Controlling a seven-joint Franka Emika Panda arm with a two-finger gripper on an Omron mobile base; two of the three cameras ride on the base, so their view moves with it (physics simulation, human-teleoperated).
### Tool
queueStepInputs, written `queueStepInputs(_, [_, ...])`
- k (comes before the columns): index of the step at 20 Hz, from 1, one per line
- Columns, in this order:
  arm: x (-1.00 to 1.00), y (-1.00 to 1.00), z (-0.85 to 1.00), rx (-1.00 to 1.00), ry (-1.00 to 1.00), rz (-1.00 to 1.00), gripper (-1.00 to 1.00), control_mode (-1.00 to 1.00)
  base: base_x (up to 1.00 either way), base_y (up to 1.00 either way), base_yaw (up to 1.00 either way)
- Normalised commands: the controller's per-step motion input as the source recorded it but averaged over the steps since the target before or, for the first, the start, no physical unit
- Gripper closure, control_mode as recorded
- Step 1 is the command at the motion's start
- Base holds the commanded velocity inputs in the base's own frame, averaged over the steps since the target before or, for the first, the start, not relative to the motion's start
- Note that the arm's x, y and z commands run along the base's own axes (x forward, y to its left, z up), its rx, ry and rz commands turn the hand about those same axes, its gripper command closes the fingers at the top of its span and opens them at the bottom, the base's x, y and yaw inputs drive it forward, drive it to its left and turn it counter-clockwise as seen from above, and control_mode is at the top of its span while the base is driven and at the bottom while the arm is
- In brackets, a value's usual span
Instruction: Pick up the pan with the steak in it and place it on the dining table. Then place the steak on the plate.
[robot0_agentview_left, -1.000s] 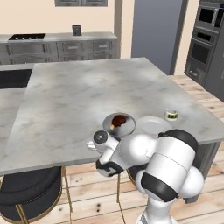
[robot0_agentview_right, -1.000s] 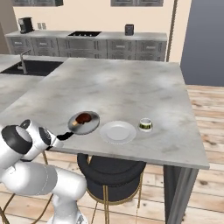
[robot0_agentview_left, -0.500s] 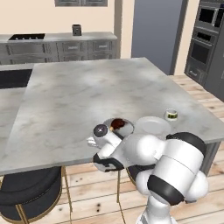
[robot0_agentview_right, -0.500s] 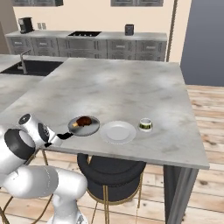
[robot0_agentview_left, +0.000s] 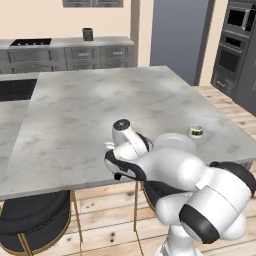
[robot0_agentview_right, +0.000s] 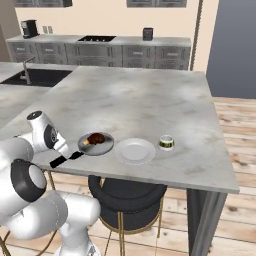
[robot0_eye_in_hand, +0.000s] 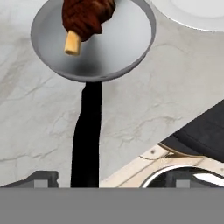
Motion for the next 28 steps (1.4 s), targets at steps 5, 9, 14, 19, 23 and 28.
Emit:
queueStepInputs(5, [0.11, -0.47, 0.47, 0.08, 0.21, -0.09, -1.0, -1.0, 0.0, 0.0, 0.0])
queueStepInputs(9, [0.84, -0.33, 0.05, 0.01, 0.12, -0.01, -1.0, -1.0, 0.0, 0.0, 0.0])
queueStepInputs(14, [0.98, -0.21, -0.01, 0.0, 0.06, 0.0, -1.0, -1.0, 0.0, 0.0, 0.0])
queueStepInputs(19, [0.22, -0.04, 0.01, -0.01, -0.14, 0.08, -1.0, -1.0, 0.0, 0.0, 0.0])
queueStepInputs(23, [0.0, 0.0, -0.04, 0.0, -0.03, 0.01, -1.0, -1.0, 0.0, 0.0, 0.0])
queueStepInputs(28, [0.18, -0.05, -0.23, 0.01, -0.09, 0.04, -1.0, -1.0, 0.0, 0.0, 0.0])
